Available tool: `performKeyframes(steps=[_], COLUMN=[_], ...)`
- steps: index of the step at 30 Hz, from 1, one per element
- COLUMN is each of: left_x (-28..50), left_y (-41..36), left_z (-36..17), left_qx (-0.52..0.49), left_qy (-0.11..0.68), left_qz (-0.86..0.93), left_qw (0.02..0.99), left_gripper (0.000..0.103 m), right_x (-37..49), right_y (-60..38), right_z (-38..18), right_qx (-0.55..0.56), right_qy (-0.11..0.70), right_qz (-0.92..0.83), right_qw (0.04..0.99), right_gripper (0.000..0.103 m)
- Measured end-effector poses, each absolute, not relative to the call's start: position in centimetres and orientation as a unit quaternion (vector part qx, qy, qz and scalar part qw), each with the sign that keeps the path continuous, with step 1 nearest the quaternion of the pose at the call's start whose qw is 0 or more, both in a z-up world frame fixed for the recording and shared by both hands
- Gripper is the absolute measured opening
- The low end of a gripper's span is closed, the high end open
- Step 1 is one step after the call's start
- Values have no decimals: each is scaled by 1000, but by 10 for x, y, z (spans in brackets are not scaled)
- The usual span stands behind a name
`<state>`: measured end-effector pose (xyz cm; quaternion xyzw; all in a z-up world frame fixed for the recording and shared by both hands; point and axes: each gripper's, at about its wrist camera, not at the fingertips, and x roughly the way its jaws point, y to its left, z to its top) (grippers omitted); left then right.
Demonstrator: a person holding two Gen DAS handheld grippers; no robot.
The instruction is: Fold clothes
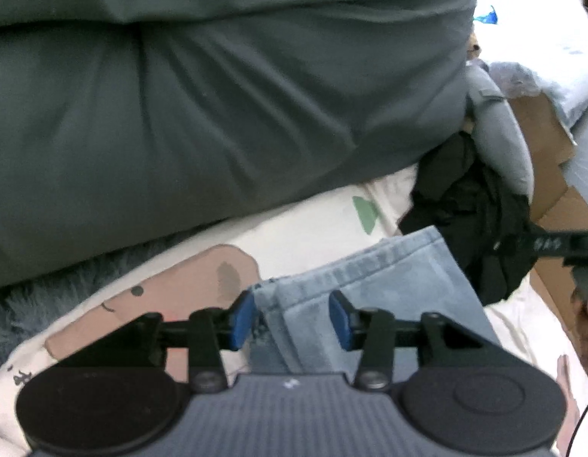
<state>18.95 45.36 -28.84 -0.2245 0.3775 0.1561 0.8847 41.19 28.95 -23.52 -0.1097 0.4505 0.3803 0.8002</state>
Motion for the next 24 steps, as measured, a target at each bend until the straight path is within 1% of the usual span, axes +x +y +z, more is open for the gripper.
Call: performKeyframes(steps=[1,2,4,7,9,11,13,14,15,20,24], left_x=[191,193,196,200,199,199,198,196,194,191,197], left_y=[453,452,451,450,452,454,455,455,454,452,459], left_z=[-288,-288,-288,-289,-290,-292,-293,-292,-290,-287,-299], left_qx=[-224,-227,-229,-225,-230,-233,-234,-233,-231,-229,-232], left_qy=[377,378,379,383,386,389,388,385,379,362,364], left_qz=[155,155,156,160,165,168,170,172,176,190,192], left_qw=[885,884,883,881,878,875,875,876,879,883,881], left_gripper=[45,38,29,22,21,15,11,10,10,8,8], right_x=[413,413,415,416,417,420,420,419,418,412,413], right_y=[288,286,285,291,294,297,300,300,300,296,302], right_z=[-239,-243,-251,-262,-269,-275,-280,-279,-279,-263,-262], right_qx=[-107,-105,-96,-86,-69,-46,-34,-36,-37,-44,-59], right_qy=[456,461,473,485,493,501,502,496,490,456,449], right_qz=[380,379,383,390,396,402,403,399,396,406,400], right_qw=[798,795,788,778,772,765,764,770,776,790,796], right_gripper=[47,47,47,47,47,47,34,7,3,2,2])
